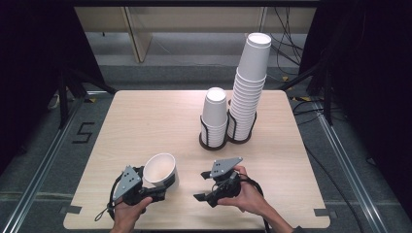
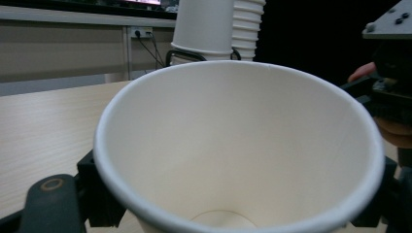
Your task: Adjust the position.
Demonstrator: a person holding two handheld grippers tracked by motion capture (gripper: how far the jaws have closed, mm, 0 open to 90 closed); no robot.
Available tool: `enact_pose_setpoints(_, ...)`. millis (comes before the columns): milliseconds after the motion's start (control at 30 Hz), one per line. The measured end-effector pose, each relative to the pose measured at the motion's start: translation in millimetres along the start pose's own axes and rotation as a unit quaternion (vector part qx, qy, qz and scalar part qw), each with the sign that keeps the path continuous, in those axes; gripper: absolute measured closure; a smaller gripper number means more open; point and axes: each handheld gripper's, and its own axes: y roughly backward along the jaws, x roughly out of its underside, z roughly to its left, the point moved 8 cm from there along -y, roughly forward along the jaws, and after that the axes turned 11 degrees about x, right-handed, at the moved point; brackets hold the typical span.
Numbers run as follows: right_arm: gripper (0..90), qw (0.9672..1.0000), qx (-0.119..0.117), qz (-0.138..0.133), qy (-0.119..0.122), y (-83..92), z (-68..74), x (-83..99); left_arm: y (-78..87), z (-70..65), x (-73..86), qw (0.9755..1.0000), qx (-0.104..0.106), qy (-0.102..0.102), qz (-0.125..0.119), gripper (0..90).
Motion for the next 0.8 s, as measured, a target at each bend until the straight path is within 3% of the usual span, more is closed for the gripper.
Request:
enact_pose_setpoints(233, 22.8, 0.9999, 0.007, -0.003, -0.012, 6.2, -5.3, 6.1, -2.3, 15.0, 4.0, 0.9996, -0.027, 0.005, 0.007, 16.7)
enact_pose_setpoints(300, 22.6, 0.9998, 0.011, 0.002, -0.018, 8.2, -5.6, 8.9, -2.5, 17.7, 4.3, 0.9995, -0.03, 0.006, 0.003, 16.7)
enact_pose_setpoints(433, 21.8, 0.9998, 0.019, 0.001, -0.009, 10.4, -8.1, 12.3, -3.0, 22.4, 2.5, 0.9994, -0.033, 0.005, -0.005, 16.6)
enact_pose_setpoints(633, 21.3, 0.9995, 0.021, 0.003, -0.023, 14.1, -10.2, 16.7, -0.7, 30.0, 3.3, 0.9989, -0.046, 0.007, 0.006, 16.6)
enact_pose_setpoints(800, 21.1, 0.9992, 0.033, -0.004, -0.022, 17.8, -13.3, 19.5, 0.7, 39.4, -0.1, 0.9983, -0.056, 0.01, -0.008, 16.5)
